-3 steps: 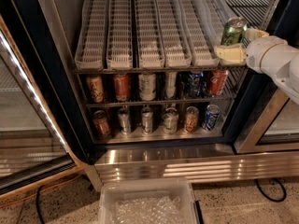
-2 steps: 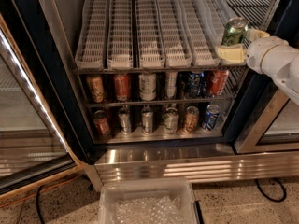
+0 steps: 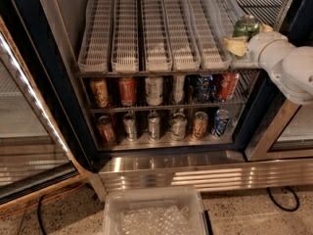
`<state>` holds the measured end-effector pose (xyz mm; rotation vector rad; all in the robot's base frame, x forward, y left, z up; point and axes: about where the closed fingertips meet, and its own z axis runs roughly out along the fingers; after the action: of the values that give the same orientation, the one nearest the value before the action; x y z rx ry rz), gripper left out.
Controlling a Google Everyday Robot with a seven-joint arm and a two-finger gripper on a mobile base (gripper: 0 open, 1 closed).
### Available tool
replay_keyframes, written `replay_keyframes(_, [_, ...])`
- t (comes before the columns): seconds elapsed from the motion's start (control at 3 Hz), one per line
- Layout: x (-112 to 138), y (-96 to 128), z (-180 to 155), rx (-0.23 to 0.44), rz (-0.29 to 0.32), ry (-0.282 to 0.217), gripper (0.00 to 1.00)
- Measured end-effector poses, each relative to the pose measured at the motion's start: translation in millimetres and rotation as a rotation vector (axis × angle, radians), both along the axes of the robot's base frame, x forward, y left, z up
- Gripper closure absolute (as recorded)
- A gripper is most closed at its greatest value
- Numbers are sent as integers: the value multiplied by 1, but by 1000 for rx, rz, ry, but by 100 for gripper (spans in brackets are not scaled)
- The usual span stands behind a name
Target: Pick green can from top shelf of fridge
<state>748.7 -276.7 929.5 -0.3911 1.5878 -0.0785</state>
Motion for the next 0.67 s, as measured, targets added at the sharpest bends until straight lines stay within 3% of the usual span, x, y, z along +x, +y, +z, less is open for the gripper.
replay_keyframes(0.67, [20,-1,-1,-10,-34,-17,32])
